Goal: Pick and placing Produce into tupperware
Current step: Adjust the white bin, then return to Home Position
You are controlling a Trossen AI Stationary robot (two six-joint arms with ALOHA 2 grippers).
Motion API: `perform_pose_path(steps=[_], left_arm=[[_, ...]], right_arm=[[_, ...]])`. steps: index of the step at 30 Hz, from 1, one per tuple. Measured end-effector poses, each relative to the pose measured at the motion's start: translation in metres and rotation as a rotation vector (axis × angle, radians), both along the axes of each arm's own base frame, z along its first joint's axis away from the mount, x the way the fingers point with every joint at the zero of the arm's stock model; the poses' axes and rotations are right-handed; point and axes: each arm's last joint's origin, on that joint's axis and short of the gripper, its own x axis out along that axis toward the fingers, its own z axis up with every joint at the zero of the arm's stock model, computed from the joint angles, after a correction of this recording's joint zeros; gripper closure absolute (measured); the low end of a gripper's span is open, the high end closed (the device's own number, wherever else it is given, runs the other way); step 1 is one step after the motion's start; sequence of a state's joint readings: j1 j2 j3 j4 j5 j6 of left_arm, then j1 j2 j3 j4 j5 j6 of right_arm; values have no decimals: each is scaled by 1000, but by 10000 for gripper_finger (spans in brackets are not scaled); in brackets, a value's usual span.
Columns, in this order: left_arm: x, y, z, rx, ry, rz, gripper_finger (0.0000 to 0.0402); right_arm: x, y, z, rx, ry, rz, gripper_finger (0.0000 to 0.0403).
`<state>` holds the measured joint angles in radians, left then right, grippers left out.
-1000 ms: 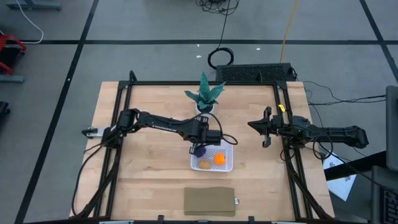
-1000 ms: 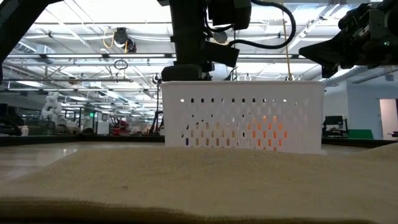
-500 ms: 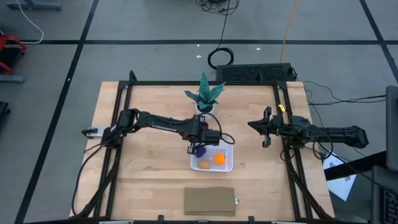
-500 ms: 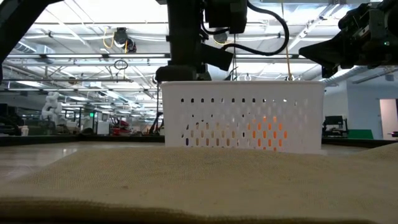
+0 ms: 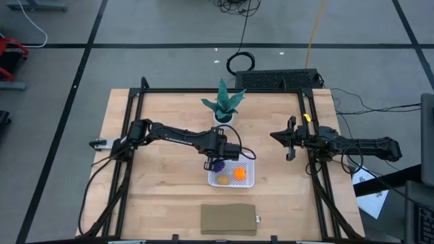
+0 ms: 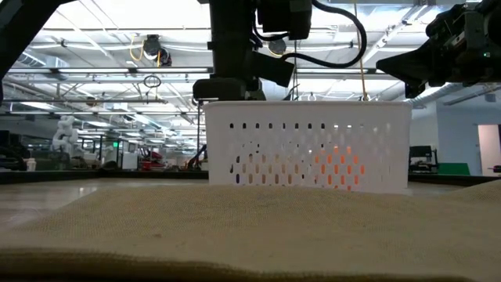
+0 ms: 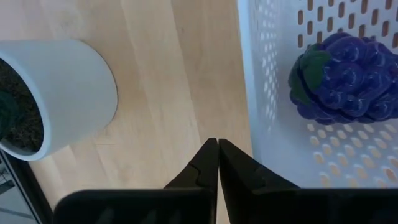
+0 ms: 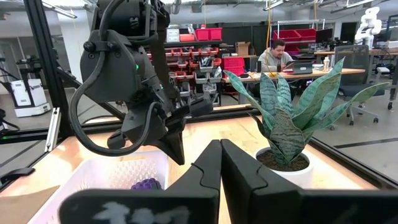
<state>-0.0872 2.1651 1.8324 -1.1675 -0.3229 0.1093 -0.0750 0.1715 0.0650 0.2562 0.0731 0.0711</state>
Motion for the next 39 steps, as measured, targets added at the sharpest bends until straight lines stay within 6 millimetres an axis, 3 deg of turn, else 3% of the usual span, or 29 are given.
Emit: perform_pose_path(steps=[14, 18, 22, 26, 30, 35, 39], left_arm=[[-2, 1, 7, 74, 1, -35, 390], [-9, 3, 34, 101, -62, -63, 399], [-22, 4, 79, 100, -219, -75, 400], [-45, 6, 125, 104, -417, -99, 400], [-78, 8, 144, 109, -580, -143, 401], [-127, 13, 142, 111, -812, -132, 401], [-159, 18, 119, 62, -979, -168, 401]], right_arm=[[0, 0, 0, 0, 0, 0, 403], [0, 0, 0, 0, 0, 0, 403], [0, 0, 0, 0, 0, 0, 403], [0, 0, 0, -4, -1, 0, 403], [0, 0, 1, -26, -4, -3, 403], [0, 0, 1, -30, -4, -3, 403], [0, 0, 1, -30, -4, -3, 403]])
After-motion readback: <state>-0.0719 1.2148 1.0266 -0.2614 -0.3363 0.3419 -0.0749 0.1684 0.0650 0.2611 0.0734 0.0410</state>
